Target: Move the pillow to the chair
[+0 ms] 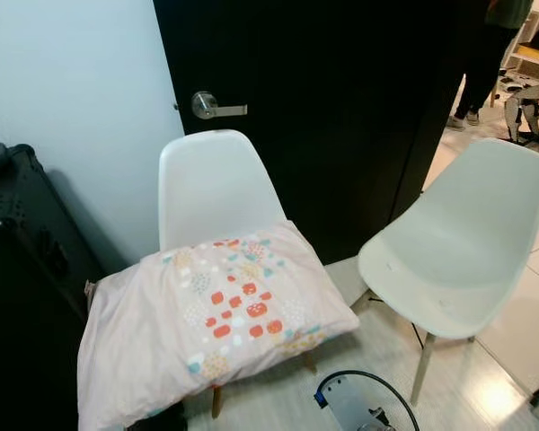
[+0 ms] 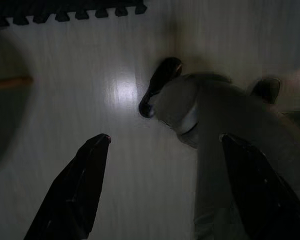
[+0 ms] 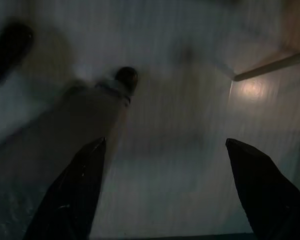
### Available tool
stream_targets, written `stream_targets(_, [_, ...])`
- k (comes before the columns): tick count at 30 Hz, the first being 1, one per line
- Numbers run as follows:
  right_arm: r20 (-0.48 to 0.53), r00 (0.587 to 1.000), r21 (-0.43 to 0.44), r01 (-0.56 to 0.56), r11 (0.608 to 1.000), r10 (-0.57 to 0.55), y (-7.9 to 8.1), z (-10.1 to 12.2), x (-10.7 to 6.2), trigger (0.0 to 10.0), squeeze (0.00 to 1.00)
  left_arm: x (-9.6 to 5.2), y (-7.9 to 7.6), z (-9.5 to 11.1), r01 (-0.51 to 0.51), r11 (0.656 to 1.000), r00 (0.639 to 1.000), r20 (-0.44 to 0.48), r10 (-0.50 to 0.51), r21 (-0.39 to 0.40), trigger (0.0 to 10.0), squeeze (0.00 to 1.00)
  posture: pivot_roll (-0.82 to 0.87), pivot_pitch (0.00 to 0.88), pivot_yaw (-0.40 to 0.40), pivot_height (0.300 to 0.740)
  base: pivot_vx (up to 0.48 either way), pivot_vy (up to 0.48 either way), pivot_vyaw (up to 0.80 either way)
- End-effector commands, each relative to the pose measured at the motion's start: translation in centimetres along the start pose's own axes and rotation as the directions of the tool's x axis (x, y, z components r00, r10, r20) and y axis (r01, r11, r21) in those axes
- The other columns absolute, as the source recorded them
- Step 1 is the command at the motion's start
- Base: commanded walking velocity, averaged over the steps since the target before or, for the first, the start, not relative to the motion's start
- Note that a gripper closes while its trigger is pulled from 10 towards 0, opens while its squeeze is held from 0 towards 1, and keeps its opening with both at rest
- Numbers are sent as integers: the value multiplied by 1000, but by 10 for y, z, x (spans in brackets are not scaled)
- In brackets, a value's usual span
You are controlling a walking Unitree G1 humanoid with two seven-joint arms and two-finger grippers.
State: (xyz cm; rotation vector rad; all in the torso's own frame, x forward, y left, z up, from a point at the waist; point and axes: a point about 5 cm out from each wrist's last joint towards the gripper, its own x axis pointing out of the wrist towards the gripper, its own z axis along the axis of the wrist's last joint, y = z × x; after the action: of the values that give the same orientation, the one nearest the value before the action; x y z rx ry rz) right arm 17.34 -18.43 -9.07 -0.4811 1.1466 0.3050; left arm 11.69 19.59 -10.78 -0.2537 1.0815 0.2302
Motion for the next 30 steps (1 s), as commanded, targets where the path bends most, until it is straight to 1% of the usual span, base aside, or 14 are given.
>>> stream_targets(1, [36,999,-19,13,1000,-12,-6,13,0,10000,0,-2,-3,-17,6,1000,998,-55,-7,-15,10000,0,33,26,-72,740,0,0,0])
stream_targets(11, [22,1000,-21,4,1000,-3,-2,9,0,10000,0,-3,1,-20,1,1000,997,-73,-1,-9,10000,0,30,27,-69,740,0,0,0])
stream_targets(13, [18,1000,-23,3,1000,-2,-2,8,0,10000,0,-3,0,-19,0,1000,997,-79,0,-7,10000,0,29,30,-70,740,0,0,0])
stream_targets(16, [22,1000,-25,-8,1000,9,-1,8,0,10000,0,-1,-8,-16,9,1000,997,-81,-9,1,10000,0,29,31,-70,740,0,0,0])
stream_targets(18, [23,1000,-24,-12,1000,12,-1,8,0,10000,0,-1,-10,-16,12,1000,997,-81,-12,4,10000,0,29,31,-70,740,0,0,0])
stream_targets(19, [20,999,-34,-24,999,25,0,7,0,10000,0,-1,-12,-18,20,1000,996,-89,-18,24,10000,0,30,31,-70,740,0,0,-631])
stream_targets(20, [20,999,-34,-24,999,25,0,7,0,10000,0,-1,-12,-18,20,1000,996,-89,-18,24,10000,0,30,31,-70,740,0,0,-631])
stream_targets(21, [15,1000,-39,-26,999,26,1,7,0,10000,0,-1,-13,-21,28,999,995,-97,-23,47,10000,0,30,31,-71,740,0,0,-631])
stream_targets(23, [9,1000,-45,-22,999,22,0,6,0,10000,0,-2,-15,-23,34,998,994,-104,-27,62,10000,0,29,33,-70,740,0,0,-681])
stream_targets(25, [4,1000,-50,-23,998,23,0,5,0,10000,0,-2,-18,-25,43,994,993,-113,-31,100,10000,0,30,33,-72,740,0,0,-694])
stream_targets(28, [-9,1000,-59,-23,998,22,0,3,0,10000,0,-2,-24,-29,64,976,990,-137,-36,207,10000,0,33,33,-77,740,0,0,-721])
stream_targets(30, [-19,1000,-68,-21,997,20,-1,2,0,10000,0,-2,-27,-31,75,966,989,-145,-39,248,10000,0,34,31,-78,740,0,0,-725])
